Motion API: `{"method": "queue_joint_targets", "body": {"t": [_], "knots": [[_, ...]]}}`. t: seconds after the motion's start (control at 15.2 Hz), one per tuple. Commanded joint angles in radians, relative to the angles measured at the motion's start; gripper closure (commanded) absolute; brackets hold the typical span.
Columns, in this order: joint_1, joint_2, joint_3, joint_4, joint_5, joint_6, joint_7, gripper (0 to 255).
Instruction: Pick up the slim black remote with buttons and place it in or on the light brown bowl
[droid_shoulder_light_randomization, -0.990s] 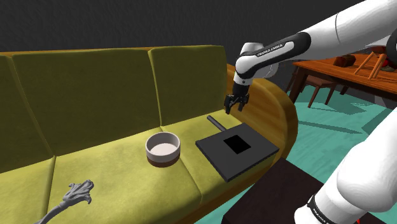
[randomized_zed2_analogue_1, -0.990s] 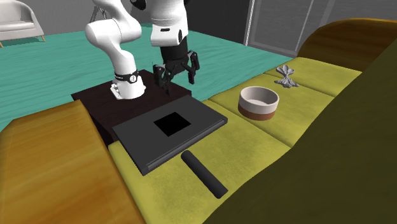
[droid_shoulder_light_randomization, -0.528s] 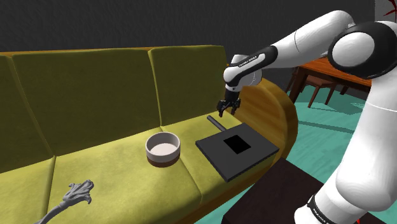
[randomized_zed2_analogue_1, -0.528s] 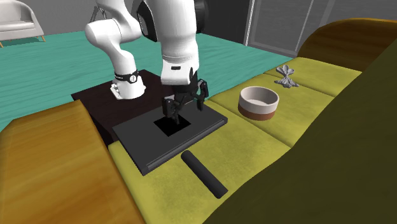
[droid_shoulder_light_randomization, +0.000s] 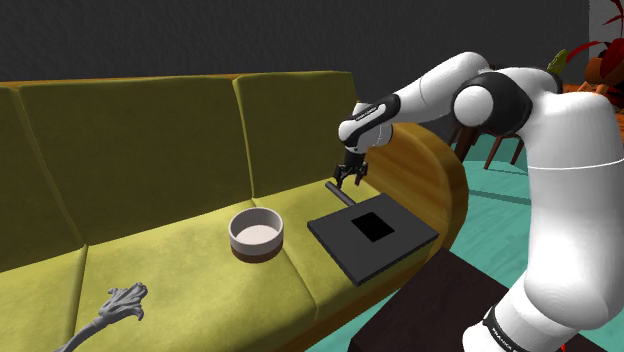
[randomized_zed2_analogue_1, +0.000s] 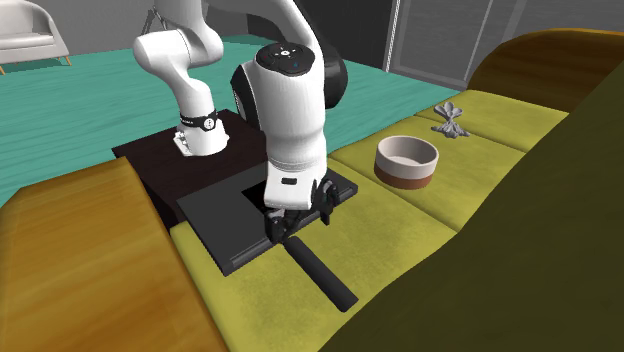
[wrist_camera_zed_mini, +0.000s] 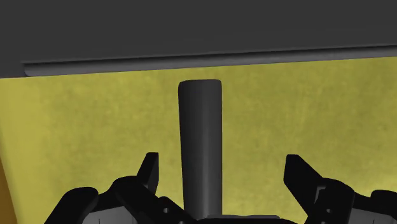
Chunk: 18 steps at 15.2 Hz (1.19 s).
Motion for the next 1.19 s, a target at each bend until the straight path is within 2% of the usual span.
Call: {"method": "queue_joint_targets", "body": {"t": [0.0, 0.07, 0.53, 1.06, 1.12], "knots": [[-0.012, 0.076, 0.002, 0.080, 0.009, -0.007, 0.001, 0], [-0.018, 0.105, 0.002, 0.112, 0.012, -0.011, 0.002, 0], [-0.019, 0.165, 0.013, 0.108, 0.025, 0.053, -0.006, 0], [-0.020, 0.170, 0.014, 0.108, 0.026, 0.058, -0.007, 0], [-0.020, 0.170, 0.014, 0.108, 0.026, 0.058, -0.007, 255]]}}
